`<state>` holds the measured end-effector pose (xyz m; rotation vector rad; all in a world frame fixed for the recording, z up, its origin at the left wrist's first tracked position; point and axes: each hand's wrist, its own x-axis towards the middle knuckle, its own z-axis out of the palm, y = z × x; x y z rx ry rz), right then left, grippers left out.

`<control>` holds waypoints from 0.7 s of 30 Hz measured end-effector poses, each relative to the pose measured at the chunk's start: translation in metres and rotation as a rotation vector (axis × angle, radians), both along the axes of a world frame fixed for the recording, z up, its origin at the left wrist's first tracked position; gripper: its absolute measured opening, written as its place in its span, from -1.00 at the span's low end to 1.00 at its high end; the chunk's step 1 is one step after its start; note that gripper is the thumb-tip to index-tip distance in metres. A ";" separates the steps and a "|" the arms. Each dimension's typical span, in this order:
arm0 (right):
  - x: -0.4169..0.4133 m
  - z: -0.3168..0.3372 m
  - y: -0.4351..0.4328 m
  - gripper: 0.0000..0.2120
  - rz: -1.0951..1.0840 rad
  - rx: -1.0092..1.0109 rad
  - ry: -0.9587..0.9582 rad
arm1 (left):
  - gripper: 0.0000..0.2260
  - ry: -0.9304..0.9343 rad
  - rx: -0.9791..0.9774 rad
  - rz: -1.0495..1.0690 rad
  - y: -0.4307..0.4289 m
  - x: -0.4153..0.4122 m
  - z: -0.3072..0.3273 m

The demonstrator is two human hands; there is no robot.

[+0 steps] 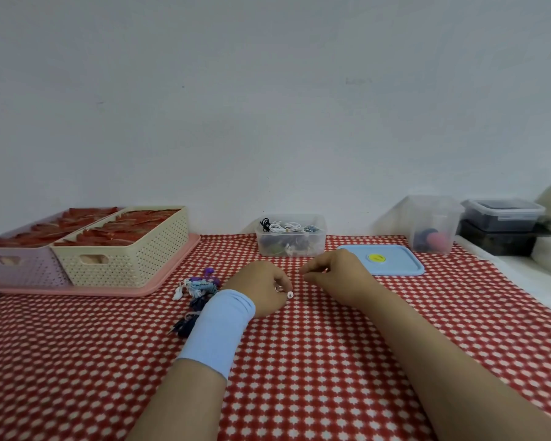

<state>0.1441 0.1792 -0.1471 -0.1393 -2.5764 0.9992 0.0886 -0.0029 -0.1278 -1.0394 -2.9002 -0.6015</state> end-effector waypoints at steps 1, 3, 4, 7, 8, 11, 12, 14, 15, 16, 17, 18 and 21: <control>0.000 0.000 0.000 -0.91 -0.001 -0.005 0.010 | -0.88 0.041 -0.015 0.013 0.002 0.002 0.000; 0.000 -0.001 -0.001 -0.91 -0.004 -0.025 0.028 | -0.91 0.116 -0.054 0.023 0.006 0.005 0.000; 0.001 0.000 -0.001 -0.91 -0.007 -0.035 0.036 | -0.93 0.134 -0.060 0.025 0.008 0.004 -0.001; 0.000 0.000 0.001 -0.90 -0.012 -0.098 0.053 | -0.89 0.079 0.025 0.044 0.010 0.001 -0.005; 0.001 0.000 0.000 -0.91 -0.006 -0.159 0.057 | -0.85 0.026 0.100 0.044 0.010 -0.001 -0.008; 0.005 0.005 -0.003 -0.93 0.043 -0.448 0.088 | -0.85 -0.152 0.394 0.014 0.008 -0.003 -0.014; 0.007 0.008 -0.003 -0.93 0.058 -0.525 0.094 | -0.88 -0.194 0.482 -0.002 0.008 -0.003 -0.015; 0.010 0.012 -0.004 -0.89 0.079 -0.640 0.062 | -0.88 -0.263 0.621 -0.029 0.009 -0.001 -0.015; 0.012 0.014 -0.003 -0.89 0.091 -0.691 0.033 | -0.88 -0.291 0.676 -0.035 0.009 0.000 -0.013; 0.013 0.015 -0.002 -0.89 0.106 -0.738 0.004 | -0.87 -0.318 0.722 -0.032 0.010 0.003 -0.012; 0.013 0.015 -0.001 -0.88 0.126 -0.780 -0.021 | -0.85 -0.352 0.760 -0.027 0.010 0.005 -0.010; 0.014 0.015 0.000 -0.87 0.148 -0.815 -0.043 | -0.84 -0.391 0.785 -0.023 0.011 0.006 -0.010; 0.014 0.016 0.002 -0.83 0.204 -0.889 -0.089 | -0.82 -0.469 0.813 0.016 0.012 0.006 -0.011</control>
